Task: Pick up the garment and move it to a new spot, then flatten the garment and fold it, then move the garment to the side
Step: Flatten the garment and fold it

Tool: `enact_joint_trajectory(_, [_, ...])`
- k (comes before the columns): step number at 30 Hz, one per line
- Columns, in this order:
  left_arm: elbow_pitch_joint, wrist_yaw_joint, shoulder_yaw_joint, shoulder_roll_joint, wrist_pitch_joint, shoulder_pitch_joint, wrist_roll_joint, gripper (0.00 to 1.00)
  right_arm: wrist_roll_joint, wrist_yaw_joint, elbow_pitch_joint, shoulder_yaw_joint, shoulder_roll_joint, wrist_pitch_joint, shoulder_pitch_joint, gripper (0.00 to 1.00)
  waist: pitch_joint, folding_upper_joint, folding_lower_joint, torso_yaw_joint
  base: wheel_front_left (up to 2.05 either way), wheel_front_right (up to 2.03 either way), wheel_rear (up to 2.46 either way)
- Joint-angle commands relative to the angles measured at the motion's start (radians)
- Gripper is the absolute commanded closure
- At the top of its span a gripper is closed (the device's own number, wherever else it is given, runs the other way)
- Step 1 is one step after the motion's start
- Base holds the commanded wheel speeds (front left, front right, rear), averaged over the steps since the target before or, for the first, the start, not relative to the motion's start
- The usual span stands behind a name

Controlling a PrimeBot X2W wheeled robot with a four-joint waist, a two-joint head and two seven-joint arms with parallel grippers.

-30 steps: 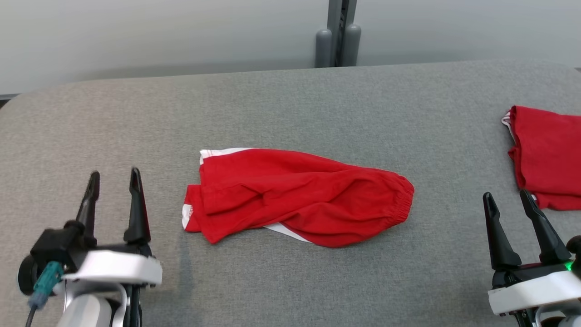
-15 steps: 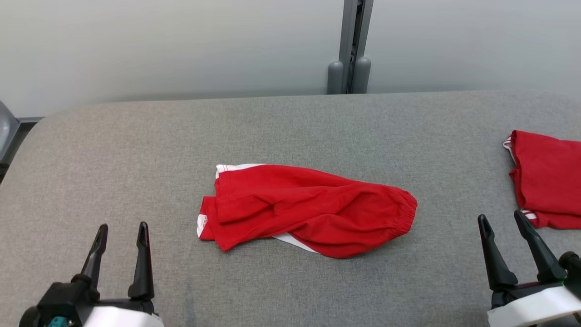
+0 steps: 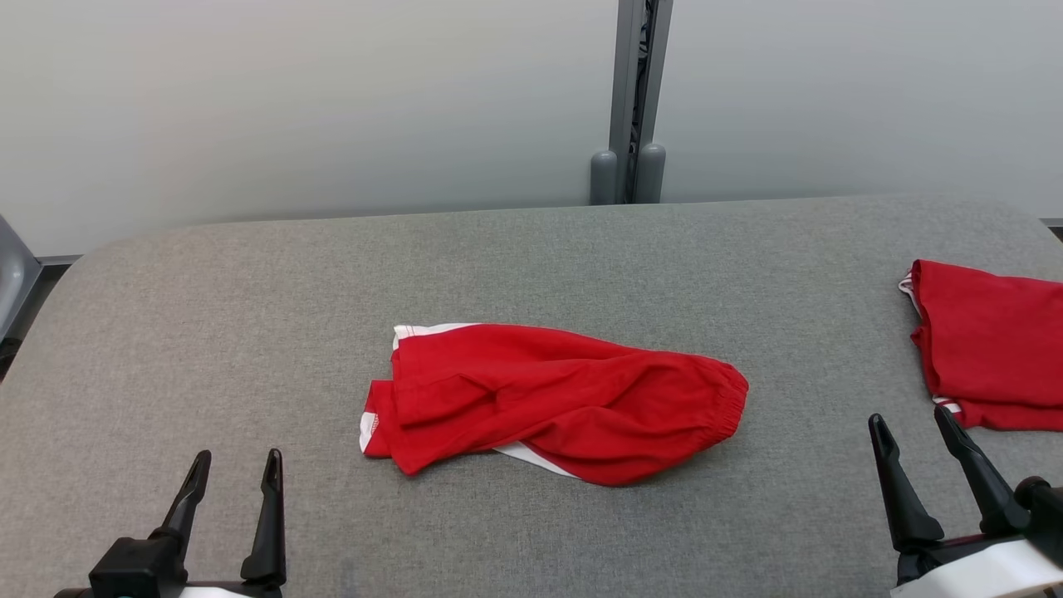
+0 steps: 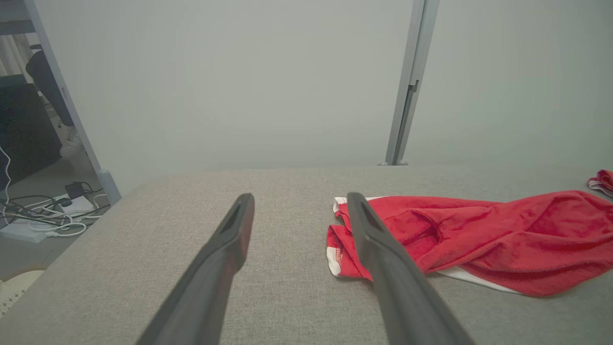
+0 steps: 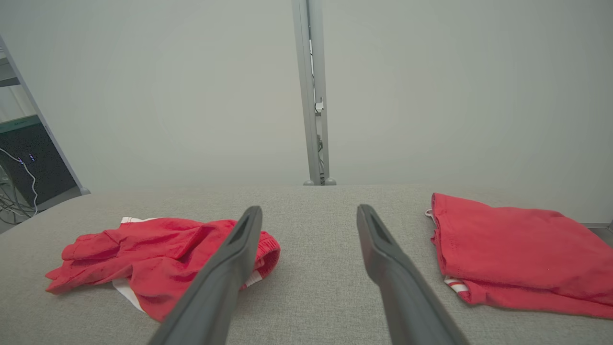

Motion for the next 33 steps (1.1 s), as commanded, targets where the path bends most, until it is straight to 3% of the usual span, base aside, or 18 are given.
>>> enact_joint_trajectory(1, [0.005, -0.001, 0.002, 0.003, -0.005, -0.009, 0.003, 0.00, -0.006, 0.000, -0.002, -0.002, -0.004, 0.002, 0.012, 0.00, -0.003, 0.0000, 0.0000, -0.001, 0.00, 0.00, 0.00])
enact_joint_trajectory(23, [0.018, -0.001, -0.006, 0.003, -0.015, -0.061, -0.003, 0.00, 0.004, 0.000, 0.026, 0.023, -0.019, 0.008, -0.007, 0.00, 0.021, 0.0000, 0.0000, 0.026, 0.00, 0.00, 0.00])
enact_joint_trajectory(33, [0.042, -0.023, -0.035, -0.020, -0.040, -0.170, 0.015, 0.00, 0.078, 0.000, 0.241, 0.228, -0.072, -0.023, -0.120, 0.00, 0.105, 0.0000, 0.0000, 0.139, 0.00, 0.00, 0.00])
